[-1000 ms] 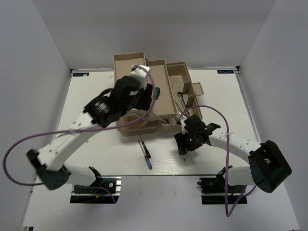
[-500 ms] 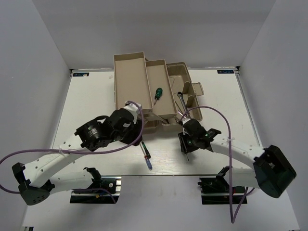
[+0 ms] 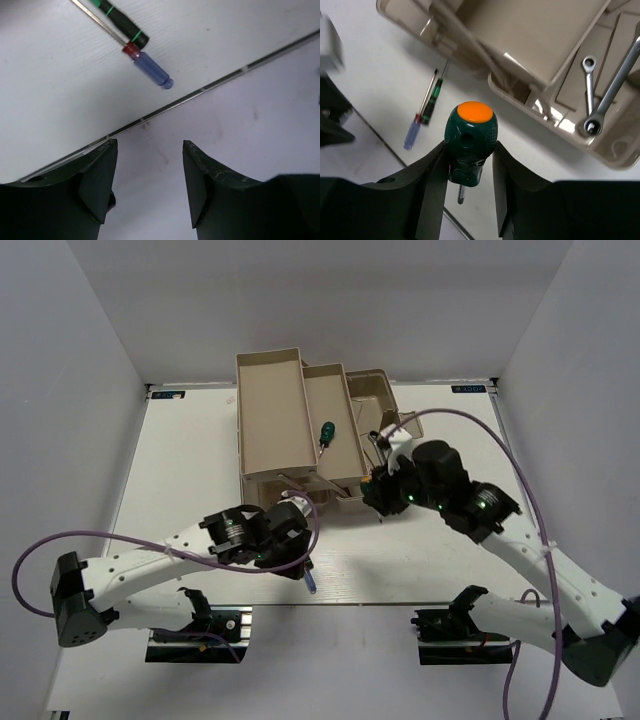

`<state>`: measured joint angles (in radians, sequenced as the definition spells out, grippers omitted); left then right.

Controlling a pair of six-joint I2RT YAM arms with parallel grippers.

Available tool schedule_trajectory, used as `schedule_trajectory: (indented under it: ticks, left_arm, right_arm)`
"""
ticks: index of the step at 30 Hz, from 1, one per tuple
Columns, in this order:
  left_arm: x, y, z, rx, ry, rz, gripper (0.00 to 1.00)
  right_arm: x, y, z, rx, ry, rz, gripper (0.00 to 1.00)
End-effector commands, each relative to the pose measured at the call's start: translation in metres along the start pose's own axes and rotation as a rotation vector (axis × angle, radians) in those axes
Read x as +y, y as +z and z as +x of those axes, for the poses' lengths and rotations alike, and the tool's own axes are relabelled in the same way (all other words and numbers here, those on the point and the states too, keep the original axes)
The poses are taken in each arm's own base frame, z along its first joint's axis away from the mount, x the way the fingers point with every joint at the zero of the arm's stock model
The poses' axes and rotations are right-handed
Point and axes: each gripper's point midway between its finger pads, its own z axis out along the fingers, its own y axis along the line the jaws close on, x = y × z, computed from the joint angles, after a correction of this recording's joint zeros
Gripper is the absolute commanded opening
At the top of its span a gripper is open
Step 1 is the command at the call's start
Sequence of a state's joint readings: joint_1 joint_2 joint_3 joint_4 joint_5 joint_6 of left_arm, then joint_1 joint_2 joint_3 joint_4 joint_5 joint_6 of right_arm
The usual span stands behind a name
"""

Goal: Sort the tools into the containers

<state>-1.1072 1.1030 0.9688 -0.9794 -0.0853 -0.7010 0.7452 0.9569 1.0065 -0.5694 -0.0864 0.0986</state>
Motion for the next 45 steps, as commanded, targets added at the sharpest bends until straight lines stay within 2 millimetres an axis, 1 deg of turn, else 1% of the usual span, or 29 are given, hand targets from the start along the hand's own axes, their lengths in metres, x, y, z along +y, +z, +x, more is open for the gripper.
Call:
schedule_trajectory:
  ticks: [1,2,3,4,5,6,8,9,11,12,13,14,15,17,18,21,24,26,28,30,31,32,34,36,37,38,40,41,45]
  left_arm:
    - [0.002,0.020,0.006,0.015,-0.126,-0.076,0.65]
    - [-0.002,0.026,0.002,0.010,-0.136,-0.071,0.65]
    - [-0.001,0.031,0.004,0.015,-0.134,-0.094,0.65]
    - [0.001,0.036,0.005,0.020,-0.163,-0.119,0.67]
    - [0.000,0.044,0.002,0.014,-0.174,-0.133,0.68]
    - [0.000,0.049,0.003,0.017,-0.185,-0.138,0.68]
    - [0.006,0.060,0.009,0.015,-0.216,-0.158,0.70]
    - [0.000,0.064,0.004,-0.009,-0.236,-0.132,0.70]
    - [0.000,0.069,0.005,-0.014,-0.285,-0.129,0.71]
    - [0.002,0.071,0.007,-0.019,-0.300,-0.138,0.71]
    - [0.006,0.073,0.008,-0.023,-0.312,-0.152,0.71]
    - [0.006,0.073,0.007,-0.031,-0.323,-0.158,0.71]
    - [0.008,0.074,0.010,-0.027,-0.335,-0.165,0.71]
    - [0.011,0.075,0.005,-0.057,-0.335,-0.176,0.71]
    - [0.013,0.080,0.008,-0.042,-0.331,-0.195,0.71]
    - [0.011,0.086,0.001,-0.055,-0.328,-0.211,0.71]
    - [0.013,0.097,0.002,-0.035,-0.318,-0.253,0.68]
    - [0.014,0.107,0.003,-0.025,-0.312,-0.281,0.65]
    - [0.014,0.111,0.003,-0.016,-0.309,-0.292,0.63]
    - [0.014,0.116,0.001,-0.025,-0.308,-0.295,0.62]
    - [0.014,0.118,-0.001,-0.030,-0.306,-0.304,0.60]
    - [0.014,0.120,-0.001,-0.031,-0.306,-0.303,0.60]
    - [0.016,0.126,-0.001,-0.030,-0.303,-0.318,0.60]
    - [0.016,0.130,0.001,-0.026,-0.301,-0.324,0.59]
    - [0.017,0.132,0.002,-0.020,-0.299,-0.331,0.58]
    - [0.018,0.135,0.006,-0.004,-0.297,-0.337,0.56]
    - [0.021,0.136,0.010,0.009,-0.292,-0.352,0.50]
    - [0.020,0.136,0.011,0.017,-0.294,-0.346,0.43]
    - [0.031,0.130,0.031,0.066,-0.290,-0.361,0.27]
  right_arm:
    - [-0.012,0.026,-0.039,-0.042,0.040,0.057,0.00]
    - [-0.013,0.023,-0.068,-0.102,0.044,0.065,0.00]
    - [-0.019,0.048,-0.066,-0.053,0.063,0.074,0.00]
    - [-0.018,0.050,-0.087,-0.097,0.074,0.069,0.00]
    - [-0.022,0.056,-0.093,-0.097,0.089,0.072,0.00]
    - [-0.022,0.062,-0.118,-0.123,0.089,0.068,0.00]
    - [-0.036,0.095,-0.109,-0.046,0.113,0.096,0.00]
    - [-0.043,0.094,-0.133,-0.099,0.111,0.105,0.00]
    - [-0.056,0.122,-0.124,-0.049,0.107,0.128,0.00]
    - [-0.062,0.119,-0.145,-0.084,0.112,0.139,0.00]
    - [-0.073,0.141,-0.131,-0.026,0.122,0.155,0.01]
    - [-0.075,0.143,-0.123,0.017,0.128,0.161,0.31]
    - [-0.081,0.143,-0.132,0.005,0.139,0.164,0.45]
    - [-0.094,0.152,-0.131,0.017,0.171,0.172,0.66]
    - [-0.093,0.153,-0.132,0.014,0.182,0.158,0.70]
    - [-0.092,0.139,-0.143,-0.030,0.206,0.128,0.71]
    - [-0.092,0.125,-0.142,-0.046,0.235,0.116,0.71]
    - [-0.098,0.120,-0.128,-0.027,0.267,0.119,0.71]
    - [-0.098,0.106,-0.123,-0.040,0.280,0.121,0.71]
    - [-0.099,0.096,-0.110,-0.039,0.294,0.122,0.71]
    - [-0.098,0.089,-0.111,-0.054,0.295,0.117,0.71]
    - [-0.096,0.091,-0.095,-0.025,0.308,0.114,0.71]
    - [-0.097,0.081,-0.095,-0.040,0.323,0.114,0.71]
    - [-0.097,0.081,-0.081,-0.015,0.341,0.111,0.71]
    - [-0.097,0.076,-0.082,-0.026,0.350,0.113,0.71]
    - [-0.097,0.075,-0.074,-0.009,0.361,0.109,0.71]
    - [-0.097,0.071,-0.075,-0.019,0.361,0.105,0.71]
    - [-0.095,0.071,-0.073,-0.012,0.364,0.095,0.71]
    - [-0.089,0.064,-0.069,-0.011,0.358,0.060,0.72]
